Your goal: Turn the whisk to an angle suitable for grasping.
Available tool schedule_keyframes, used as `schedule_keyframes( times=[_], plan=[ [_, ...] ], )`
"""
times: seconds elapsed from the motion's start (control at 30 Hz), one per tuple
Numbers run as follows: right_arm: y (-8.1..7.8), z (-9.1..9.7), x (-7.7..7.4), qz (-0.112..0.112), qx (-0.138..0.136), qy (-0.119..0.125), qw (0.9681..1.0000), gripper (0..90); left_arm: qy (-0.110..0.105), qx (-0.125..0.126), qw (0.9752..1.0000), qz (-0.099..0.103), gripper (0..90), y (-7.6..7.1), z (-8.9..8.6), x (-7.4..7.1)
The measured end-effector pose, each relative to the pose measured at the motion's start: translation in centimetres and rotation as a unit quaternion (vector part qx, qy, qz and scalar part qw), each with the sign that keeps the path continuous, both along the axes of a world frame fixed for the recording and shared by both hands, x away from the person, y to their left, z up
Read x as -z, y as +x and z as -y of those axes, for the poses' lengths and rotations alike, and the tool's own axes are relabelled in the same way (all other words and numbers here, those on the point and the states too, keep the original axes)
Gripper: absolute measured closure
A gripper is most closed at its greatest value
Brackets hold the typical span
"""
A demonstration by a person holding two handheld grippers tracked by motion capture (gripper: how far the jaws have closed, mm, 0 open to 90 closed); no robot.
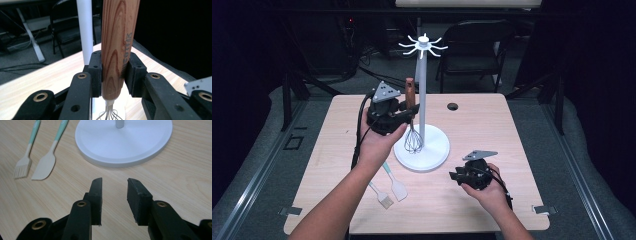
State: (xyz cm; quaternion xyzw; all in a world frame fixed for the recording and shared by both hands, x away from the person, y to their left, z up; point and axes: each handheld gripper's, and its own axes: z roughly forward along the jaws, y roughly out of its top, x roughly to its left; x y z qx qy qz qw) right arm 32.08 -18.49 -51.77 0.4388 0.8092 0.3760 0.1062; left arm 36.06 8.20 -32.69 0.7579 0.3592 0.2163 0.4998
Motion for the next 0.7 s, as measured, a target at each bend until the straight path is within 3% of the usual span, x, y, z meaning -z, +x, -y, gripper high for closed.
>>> schedule_keyframes(
  times=[0.4, 0.53, 0.7],
  plan=[
    [0.1, 0.3, 0.4, -0.002, 0.003, 0.008, 1.0000, 65.2, 0.019, -0.015, 0.9995, 0.020, 70.0, 2.0, 2.1, -3.9],
    [0.2, 0.3, 0.4, -0.002, 0.003, 0.004, 1.0000, 65.2, 0.016, -0.024, 0.9995, 0.011, 70.0, 3.0, 2.6, -4.1],
    [0.2, 0.2, 0.6, -0.002, 0.002, 0.005, 1.0000, 65.2, 0.007, -0.030, 0.9995, -0.009, 70.0, 4.2, 2.6, -3.3]
  ],
)
